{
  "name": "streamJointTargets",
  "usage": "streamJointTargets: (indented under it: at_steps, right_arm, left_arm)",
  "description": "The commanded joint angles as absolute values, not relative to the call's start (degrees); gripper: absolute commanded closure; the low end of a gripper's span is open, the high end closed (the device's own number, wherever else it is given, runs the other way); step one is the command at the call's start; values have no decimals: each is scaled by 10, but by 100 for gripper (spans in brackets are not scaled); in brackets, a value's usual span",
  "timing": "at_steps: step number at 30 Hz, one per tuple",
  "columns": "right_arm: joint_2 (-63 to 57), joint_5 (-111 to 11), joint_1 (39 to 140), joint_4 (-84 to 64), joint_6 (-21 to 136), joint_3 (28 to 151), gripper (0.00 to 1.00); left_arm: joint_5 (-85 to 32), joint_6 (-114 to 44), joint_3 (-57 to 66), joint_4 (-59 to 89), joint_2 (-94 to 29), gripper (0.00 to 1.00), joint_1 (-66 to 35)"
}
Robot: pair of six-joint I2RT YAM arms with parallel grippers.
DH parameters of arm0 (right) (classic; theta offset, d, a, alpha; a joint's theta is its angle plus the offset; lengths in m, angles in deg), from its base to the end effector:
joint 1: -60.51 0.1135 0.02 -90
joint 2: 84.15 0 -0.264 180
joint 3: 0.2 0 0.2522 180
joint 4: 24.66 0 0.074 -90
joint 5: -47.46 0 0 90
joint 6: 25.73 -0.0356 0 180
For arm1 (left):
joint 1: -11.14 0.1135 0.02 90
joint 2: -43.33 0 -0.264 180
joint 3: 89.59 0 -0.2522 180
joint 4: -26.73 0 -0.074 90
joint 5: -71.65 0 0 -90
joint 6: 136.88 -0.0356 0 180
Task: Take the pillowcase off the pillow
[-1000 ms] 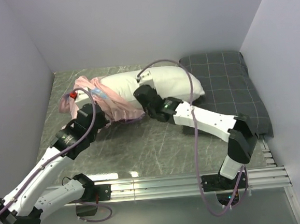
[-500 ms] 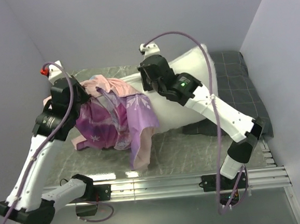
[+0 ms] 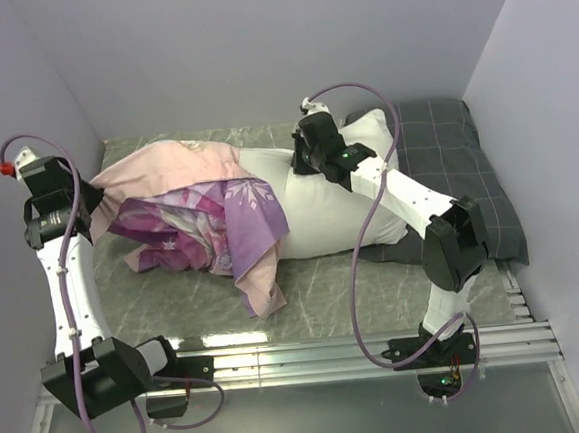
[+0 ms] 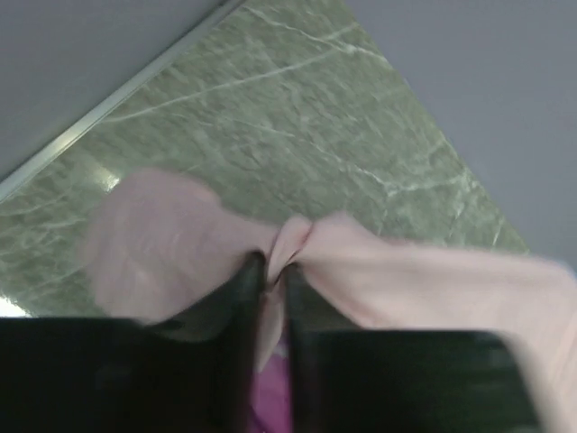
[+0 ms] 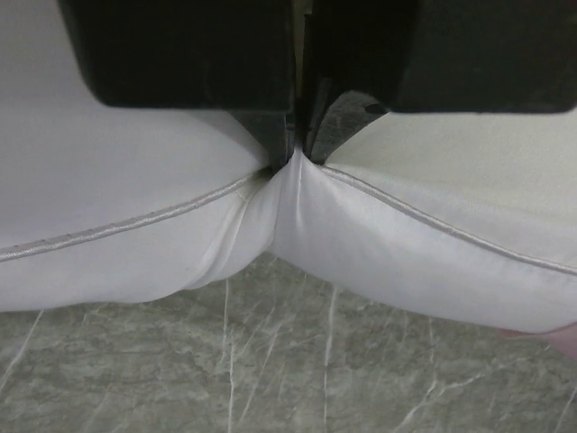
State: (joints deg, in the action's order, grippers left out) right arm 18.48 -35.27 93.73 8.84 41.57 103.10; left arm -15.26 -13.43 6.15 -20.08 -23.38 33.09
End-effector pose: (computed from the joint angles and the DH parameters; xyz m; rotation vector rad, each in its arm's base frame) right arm 0.3553 0.2273 0.3148 -0.1241 2.1666 0.4324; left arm 0.2327 0.0958 0.3785 -0.9965 1.8273 -0.0663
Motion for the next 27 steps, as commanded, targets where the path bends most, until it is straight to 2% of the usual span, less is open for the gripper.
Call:
streamJointTargets:
  at_steps: [1, 2, 3, 6, 13, 18, 20, 22, 23, 24, 25, 27]
  right_arm:
    - [200, -330, 921, 117, 425, 1015, 100]
    - [200, -332, 921, 113, 424, 1014, 100]
    - [201, -334, 921, 111, 424, 1013, 100]
    - [209, -337, 920, 108, 423, 1020, 100]
    - [227, -345, 921, 113, 423, 1051, 100]
    - [238, -352, 921, 116, 420, 1065, 100]
    - [239, -353, 922, 115, 419, 1066, 100]
    - [240, -352, 921, 116, 421, 1069, 100]
    - [241, -350, 921, 117, 425, 1070, 100]
    - [242, -347, 921, 119, 426, 1072, 100]
    - [242, -346, 921, 119, 426, 1073, 100]
    - [241, -345, 917, 120, 430, 1073, 100]
  left_arm:
    - [-237, -144, 49, -130, -214, 70, 301]
    - [-228, -155, 45, -130, -204, 59, 282]
    - [-216, -164, 41, -136, -200, 39, 259]
    - [-156, -187, 41, -168, -181, 24, 158]
    - [-74, -127, 176, -163, -113, 21, -54]
    - [-90, -97, 279, -88, -96, 14, -143]
    - [-92, -94, 302, -59, -95, 14, -148]
    - [-65, -90, 295, -71, -104, 23, -148]
    - [-9, -86, 288, -108, -115, 46, -147]
    - [22, -80, 276, -129, -119, 61, -145]
    - [51, -75, 253, -150, -123, 76, -139]
    - [104, -73, 234, -193, -111, 98, -90]
